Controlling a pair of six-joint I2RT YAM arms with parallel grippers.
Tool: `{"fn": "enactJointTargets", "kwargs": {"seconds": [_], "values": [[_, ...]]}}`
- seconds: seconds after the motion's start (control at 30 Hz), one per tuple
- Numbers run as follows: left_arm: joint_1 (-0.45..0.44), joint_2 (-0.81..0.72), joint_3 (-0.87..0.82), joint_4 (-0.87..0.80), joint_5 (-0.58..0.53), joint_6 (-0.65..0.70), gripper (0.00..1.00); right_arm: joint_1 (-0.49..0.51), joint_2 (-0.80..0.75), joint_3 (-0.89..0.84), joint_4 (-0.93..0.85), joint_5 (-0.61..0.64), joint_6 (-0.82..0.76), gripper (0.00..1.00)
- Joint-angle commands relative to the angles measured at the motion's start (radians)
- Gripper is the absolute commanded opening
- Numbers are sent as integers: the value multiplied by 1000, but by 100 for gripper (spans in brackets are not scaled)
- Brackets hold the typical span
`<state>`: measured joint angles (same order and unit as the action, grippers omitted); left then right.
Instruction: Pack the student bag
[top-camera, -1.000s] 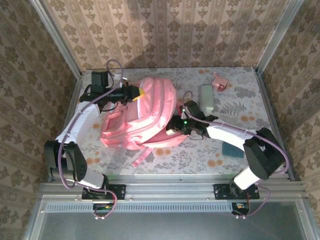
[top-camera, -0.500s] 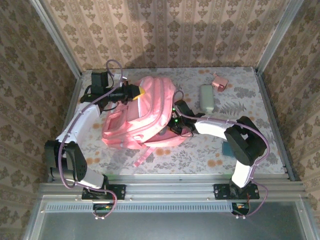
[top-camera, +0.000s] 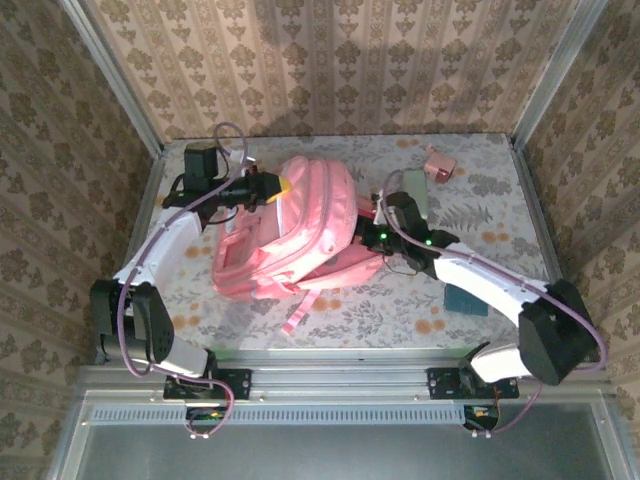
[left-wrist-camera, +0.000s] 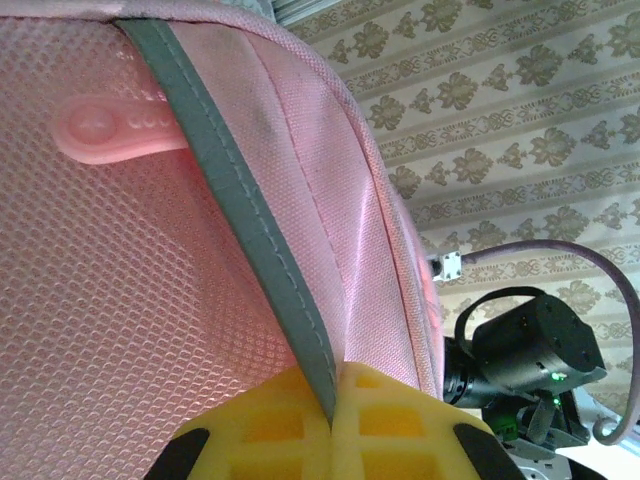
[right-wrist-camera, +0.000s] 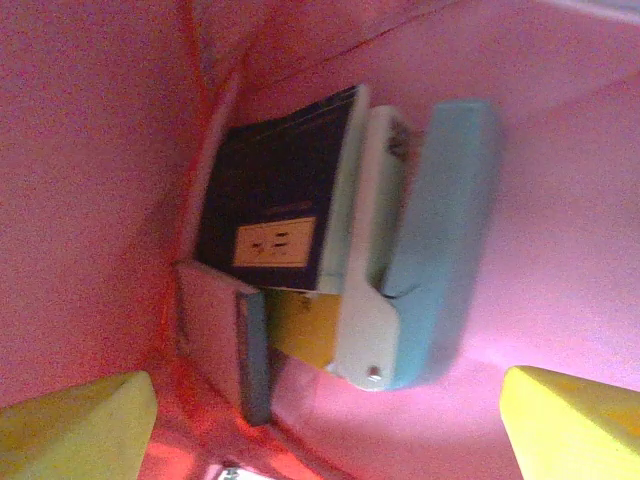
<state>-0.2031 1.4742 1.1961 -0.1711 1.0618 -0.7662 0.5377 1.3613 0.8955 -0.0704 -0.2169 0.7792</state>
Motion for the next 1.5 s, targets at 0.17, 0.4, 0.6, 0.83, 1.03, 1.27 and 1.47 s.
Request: {"fn": "enactJointTargets", "kwargs": {"seconds": [0.17, 0.4, 0.6, 0.83, 1.03, 1.27, 1.47], "values": [[-51, -39, 35, -28, -43, 132, 0, -145, -148, -20, -296, 44, -105, 84], [-107, -34, 84, -198, -146, 265, 0, -156, -163, 28, -499, 214, -190, 85], [-108, -91, 63, -294, -246, 342, 0, -159, -80, 124, -569, 416, -334, 96], [-108, -124, -6, -115, -143, 243, 0, -174, 170, 312, -529, 548, -446, 100], [-107, -144, -5, -99, -114, 223, 0, -232, 379, 482, -543, 486, -495, 100], [-107, -154, -25, -68, -97, 202, 0, -296, 564, 634, -597, 454, -491, 100], [-106, -149, -24, -64, -94, 203, 0, -318, 678, 754, -665, 436, -492, 100]]}}
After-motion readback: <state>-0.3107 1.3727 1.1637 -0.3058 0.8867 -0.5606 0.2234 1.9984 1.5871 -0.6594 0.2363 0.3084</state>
